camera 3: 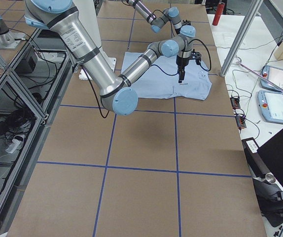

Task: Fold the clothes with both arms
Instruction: 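Move the left gripper to the other sleeve while the right gripper withdraws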

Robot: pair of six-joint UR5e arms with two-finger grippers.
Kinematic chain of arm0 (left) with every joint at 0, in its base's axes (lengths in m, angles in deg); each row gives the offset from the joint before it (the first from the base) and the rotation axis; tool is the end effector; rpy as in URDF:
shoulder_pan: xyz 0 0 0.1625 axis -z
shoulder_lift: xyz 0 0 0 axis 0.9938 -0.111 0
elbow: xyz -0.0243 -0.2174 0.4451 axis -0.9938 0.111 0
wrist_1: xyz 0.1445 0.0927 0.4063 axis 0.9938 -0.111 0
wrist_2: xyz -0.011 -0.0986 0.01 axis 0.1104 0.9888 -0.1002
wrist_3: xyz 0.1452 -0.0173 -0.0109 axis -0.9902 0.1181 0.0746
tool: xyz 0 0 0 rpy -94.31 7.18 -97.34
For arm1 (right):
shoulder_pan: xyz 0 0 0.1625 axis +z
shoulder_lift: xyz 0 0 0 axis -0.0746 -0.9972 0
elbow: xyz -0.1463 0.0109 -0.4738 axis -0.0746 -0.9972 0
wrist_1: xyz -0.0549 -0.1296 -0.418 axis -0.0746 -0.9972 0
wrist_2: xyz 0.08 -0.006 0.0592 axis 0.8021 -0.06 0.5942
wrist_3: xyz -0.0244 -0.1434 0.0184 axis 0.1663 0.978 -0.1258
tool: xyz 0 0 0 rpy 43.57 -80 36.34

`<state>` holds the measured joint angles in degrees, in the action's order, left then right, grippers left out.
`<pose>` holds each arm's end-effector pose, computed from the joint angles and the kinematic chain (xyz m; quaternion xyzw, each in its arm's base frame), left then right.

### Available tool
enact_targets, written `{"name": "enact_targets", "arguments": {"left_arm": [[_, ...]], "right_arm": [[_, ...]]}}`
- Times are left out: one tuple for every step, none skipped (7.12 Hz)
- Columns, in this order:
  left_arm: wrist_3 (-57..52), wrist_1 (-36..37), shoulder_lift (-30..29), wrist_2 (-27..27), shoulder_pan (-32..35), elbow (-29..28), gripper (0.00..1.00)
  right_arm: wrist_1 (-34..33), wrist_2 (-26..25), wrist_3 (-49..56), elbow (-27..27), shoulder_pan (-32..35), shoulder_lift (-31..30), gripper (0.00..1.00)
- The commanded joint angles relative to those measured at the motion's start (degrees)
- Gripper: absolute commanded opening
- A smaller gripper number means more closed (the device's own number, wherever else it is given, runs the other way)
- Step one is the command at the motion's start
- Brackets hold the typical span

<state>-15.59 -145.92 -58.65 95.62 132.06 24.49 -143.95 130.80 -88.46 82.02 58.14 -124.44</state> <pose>0.4885 -0.7137 0.5238 0.2254 0.4067 -0.1135 0.8780 -0.4098 -0.6563 0.3312 0.0184 -0.3633 -0.0013 0.9315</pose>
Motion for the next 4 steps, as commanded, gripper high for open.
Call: {"name": "enact_targets", "arguments": {"left_arm": [[0.00,0.00,-0.03,-0.16,-0.88,-0.79,0.89],[-0.09,0.00,0.05,-0.25,-0.97,-1.23,0.82],[-0.18,0.00,-0.03,-0.25,-0.97,-1.41,0.63],[-0.53,0.00,0.05,-0.25,-0.97,-1.41,0.40]], "right_arm": [[0.09,-0.16,0.00,-0.35,-0.07,0.05,1.00],[0.09,-0.16,0.00,-0.35,0.01,0.06,1.00],[0.09,-0.16,0.00,-0.35,-0.07,0.14,1.00],[0.09,-0.16,0.00,-0.35,-0.07,0.23,1.00]]}}
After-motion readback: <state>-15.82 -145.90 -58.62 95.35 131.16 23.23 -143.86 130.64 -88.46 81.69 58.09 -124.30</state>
